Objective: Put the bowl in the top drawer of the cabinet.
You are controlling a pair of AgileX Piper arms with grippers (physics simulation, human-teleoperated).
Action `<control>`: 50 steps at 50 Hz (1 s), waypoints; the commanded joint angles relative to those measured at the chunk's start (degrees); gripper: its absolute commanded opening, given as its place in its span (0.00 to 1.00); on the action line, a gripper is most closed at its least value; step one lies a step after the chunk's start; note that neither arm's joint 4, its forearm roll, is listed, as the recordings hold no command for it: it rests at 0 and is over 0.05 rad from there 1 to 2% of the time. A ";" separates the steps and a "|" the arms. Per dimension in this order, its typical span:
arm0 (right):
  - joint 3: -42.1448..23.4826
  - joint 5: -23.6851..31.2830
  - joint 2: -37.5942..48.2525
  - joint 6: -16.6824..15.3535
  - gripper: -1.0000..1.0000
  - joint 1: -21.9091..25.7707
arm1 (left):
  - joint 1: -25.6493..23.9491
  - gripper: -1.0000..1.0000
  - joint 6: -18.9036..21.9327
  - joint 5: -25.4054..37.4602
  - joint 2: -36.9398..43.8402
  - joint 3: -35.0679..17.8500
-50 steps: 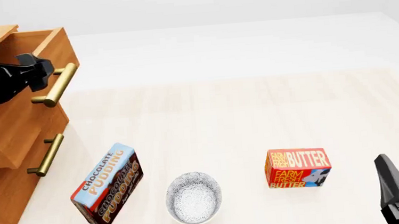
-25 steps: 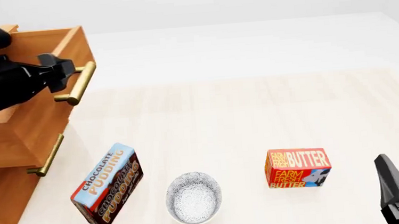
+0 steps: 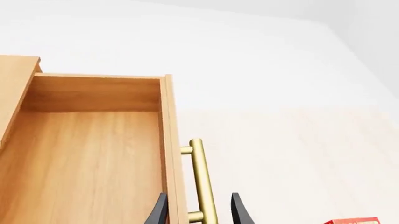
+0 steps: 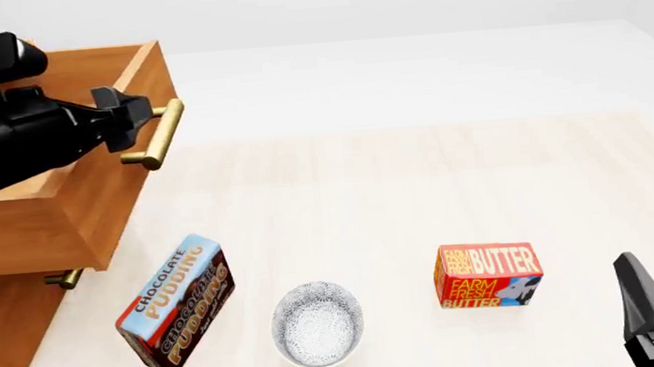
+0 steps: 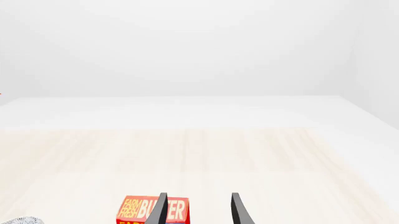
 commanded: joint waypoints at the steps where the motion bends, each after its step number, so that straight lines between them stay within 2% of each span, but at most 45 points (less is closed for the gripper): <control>1: 0.00 0.00 -0.01 0.01 1.00 -0.01 | -2.04 1.00 0.58 -0.54 0.39 -0.27; 26: 0.00 0.00 0.00 0.00 1.00 0.01 | -5.83 1.00 -0.33 -1.73 1.45 -0.16; 50: 0.00 0.00 0.00 0.00 1.00 0.01 | -8.15 1.00 -0.95 -0.56 -2.85 -1.22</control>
